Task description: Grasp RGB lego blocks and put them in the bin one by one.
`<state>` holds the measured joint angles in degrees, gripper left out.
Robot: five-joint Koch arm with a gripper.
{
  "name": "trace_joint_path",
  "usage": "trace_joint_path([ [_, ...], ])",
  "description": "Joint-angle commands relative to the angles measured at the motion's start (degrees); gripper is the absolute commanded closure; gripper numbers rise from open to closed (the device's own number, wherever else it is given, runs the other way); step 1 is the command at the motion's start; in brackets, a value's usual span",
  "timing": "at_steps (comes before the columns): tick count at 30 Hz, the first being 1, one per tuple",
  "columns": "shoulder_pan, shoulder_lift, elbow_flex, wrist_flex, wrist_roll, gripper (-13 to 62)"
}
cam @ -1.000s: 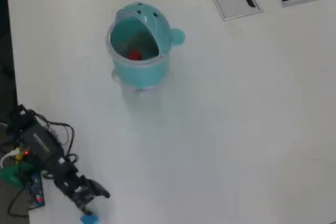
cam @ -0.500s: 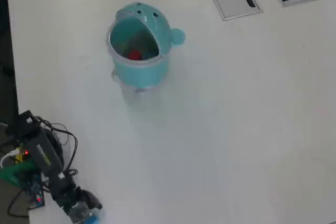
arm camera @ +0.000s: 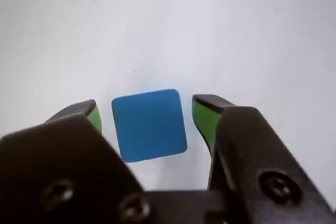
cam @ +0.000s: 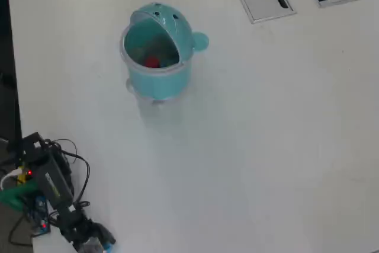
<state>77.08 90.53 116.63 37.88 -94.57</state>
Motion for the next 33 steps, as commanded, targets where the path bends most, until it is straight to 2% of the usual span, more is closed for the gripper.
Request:
trace_joint_path([
  [1,0.62,0.09,-4.39,-2.37,-0.97,17.9],
  [5,0.79,-0.70,-4.31,-2.90,-2.99,18.1],
  [12,1.14,-1.14,-4.13,-2.64,-3.96,24.3],
  [18,0.97,-2.81,-3.08,-2.46,-4.48,25.1],
  [25,0.53,-3.52,-2.29,-2.72,-4.48,36.8],
  [33,-0.97,-3.52,-3.08,-2.72,-4.31,40.6],
])
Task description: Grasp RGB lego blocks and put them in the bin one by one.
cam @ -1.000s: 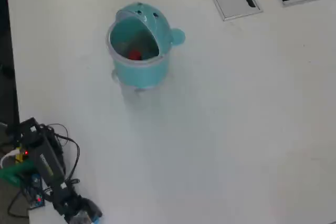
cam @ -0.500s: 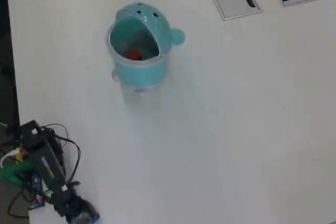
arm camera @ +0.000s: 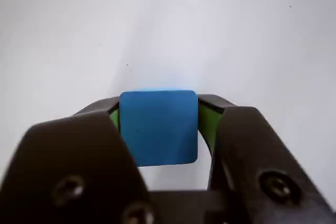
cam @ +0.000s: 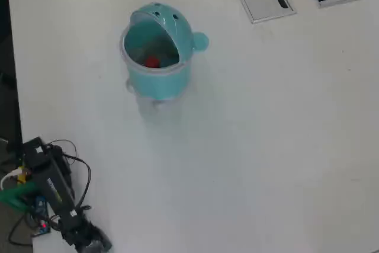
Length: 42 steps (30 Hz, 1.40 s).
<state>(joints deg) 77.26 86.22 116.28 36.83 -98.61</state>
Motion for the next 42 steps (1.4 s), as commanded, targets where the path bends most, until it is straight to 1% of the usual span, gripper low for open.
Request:
trace_joint_path([
  [1,-1.49,1.23,-2.72,-1.85,-0.35,40.6],
  [11,-7.65,10.20,-3.16,-2.20,0.97,40.5],
  [20,-18.19,22.85,-1.23,-2.37,10.11,40.6],
  [22,-20.83,25.58,-0.53,-4.57,14.15,40.7],
  [27,-24.79,30.59,2.02,-8.53,14.77,40.7],
  [30,-27.69,32.78,1.93,-9.32,17.40,40.7],
  [32,-29.97,35.07,3.34,-14.41,20.04,40.7],
  [41,-38.06,42.28,3.52,-16.87,19.95,40.9],
  [42,-39.11,43.07,3.52,-16.79,19.95,42.2],
])
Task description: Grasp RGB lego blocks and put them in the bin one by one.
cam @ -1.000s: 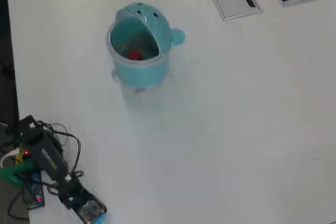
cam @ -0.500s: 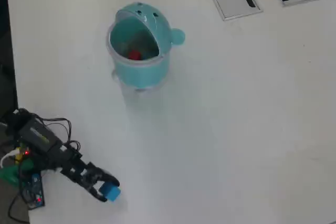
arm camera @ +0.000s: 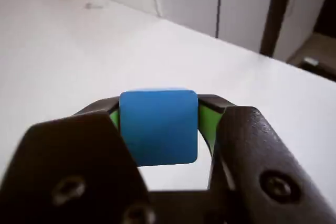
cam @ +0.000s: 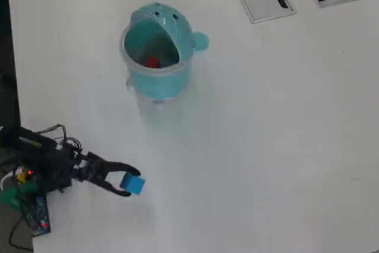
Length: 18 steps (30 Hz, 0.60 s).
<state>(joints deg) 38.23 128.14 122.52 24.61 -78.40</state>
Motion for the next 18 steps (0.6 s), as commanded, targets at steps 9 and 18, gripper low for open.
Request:
trace_joint_path([
  [9,-10.02,6.50,-2.02,-4.66,-0.53,45.4],
  [18,-20.83,7.12,-7.56,-4.04,-0.88,45.4],
])
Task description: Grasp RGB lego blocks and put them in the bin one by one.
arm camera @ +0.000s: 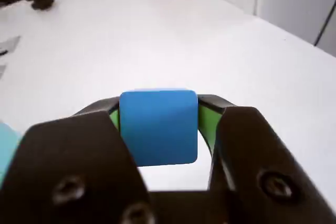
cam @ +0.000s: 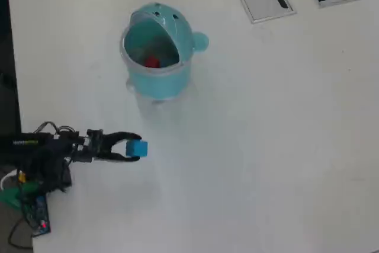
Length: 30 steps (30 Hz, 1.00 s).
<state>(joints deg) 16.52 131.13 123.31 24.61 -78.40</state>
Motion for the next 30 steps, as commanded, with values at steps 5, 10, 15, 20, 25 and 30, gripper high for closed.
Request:
trace_joint_path([
  [5,-9.05,4.22,-12.66,-4.75,-1.58,45.4],
  [10,-22.06,3.43,-13.62,-11.07,-6.24,45.4],
  [15,-27.86,2.20,-13.36,-12.39,-10.72,45.4],
  [20,-32.26,-2.99,-13.18,-18.28,-12.22,45.4],
  [25,-34.72,-11.16,-13.10,-26.63,-13.10,45.4],
  [30,-36.39,-16.70,-14.94,-29.71,-13.10,45.4],
])
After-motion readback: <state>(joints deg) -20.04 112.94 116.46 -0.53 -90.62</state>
